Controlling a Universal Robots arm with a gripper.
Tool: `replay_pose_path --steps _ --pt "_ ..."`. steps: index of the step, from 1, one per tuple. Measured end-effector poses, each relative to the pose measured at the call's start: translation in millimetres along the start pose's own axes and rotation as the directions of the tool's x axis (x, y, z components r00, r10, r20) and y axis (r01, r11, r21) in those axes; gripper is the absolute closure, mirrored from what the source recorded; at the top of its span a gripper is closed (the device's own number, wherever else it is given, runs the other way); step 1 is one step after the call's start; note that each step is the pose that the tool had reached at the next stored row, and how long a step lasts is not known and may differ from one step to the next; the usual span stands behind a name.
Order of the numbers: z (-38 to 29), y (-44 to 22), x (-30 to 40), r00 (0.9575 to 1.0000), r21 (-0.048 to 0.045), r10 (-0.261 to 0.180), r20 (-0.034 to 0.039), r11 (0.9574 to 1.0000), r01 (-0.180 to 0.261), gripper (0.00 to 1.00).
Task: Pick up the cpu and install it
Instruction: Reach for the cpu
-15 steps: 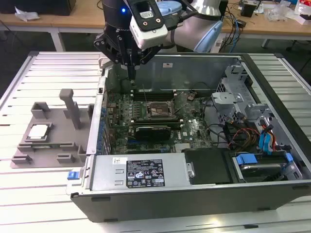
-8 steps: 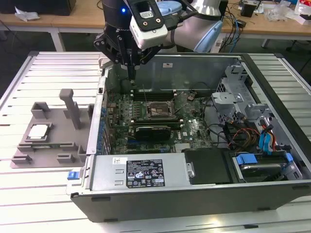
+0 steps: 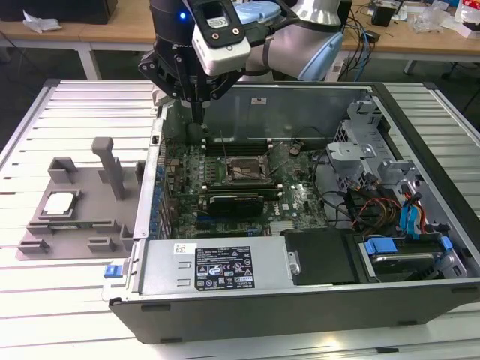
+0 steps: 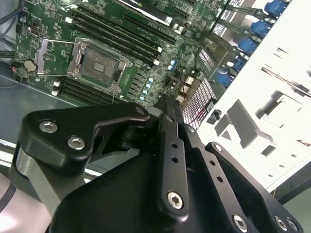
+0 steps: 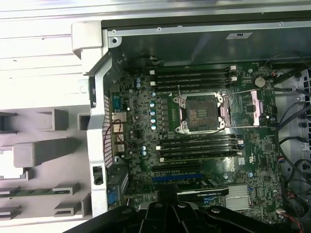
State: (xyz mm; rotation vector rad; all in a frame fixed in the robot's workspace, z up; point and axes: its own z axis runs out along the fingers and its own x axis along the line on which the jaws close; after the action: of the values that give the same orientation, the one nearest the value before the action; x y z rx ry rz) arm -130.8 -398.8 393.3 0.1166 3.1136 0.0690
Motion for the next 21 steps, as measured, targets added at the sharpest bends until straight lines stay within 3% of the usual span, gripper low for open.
replay_pose_path --steps 13,21 --pt "-0.5 -1.1 16.7 1.0000 0.0001 0.000 -0.0001 1.0000 0.000 0.89" --pt "-0.9 -2.3 33.3 1.0000 0.0001 0.000 0.0000 1.0000 0.000 0.89"
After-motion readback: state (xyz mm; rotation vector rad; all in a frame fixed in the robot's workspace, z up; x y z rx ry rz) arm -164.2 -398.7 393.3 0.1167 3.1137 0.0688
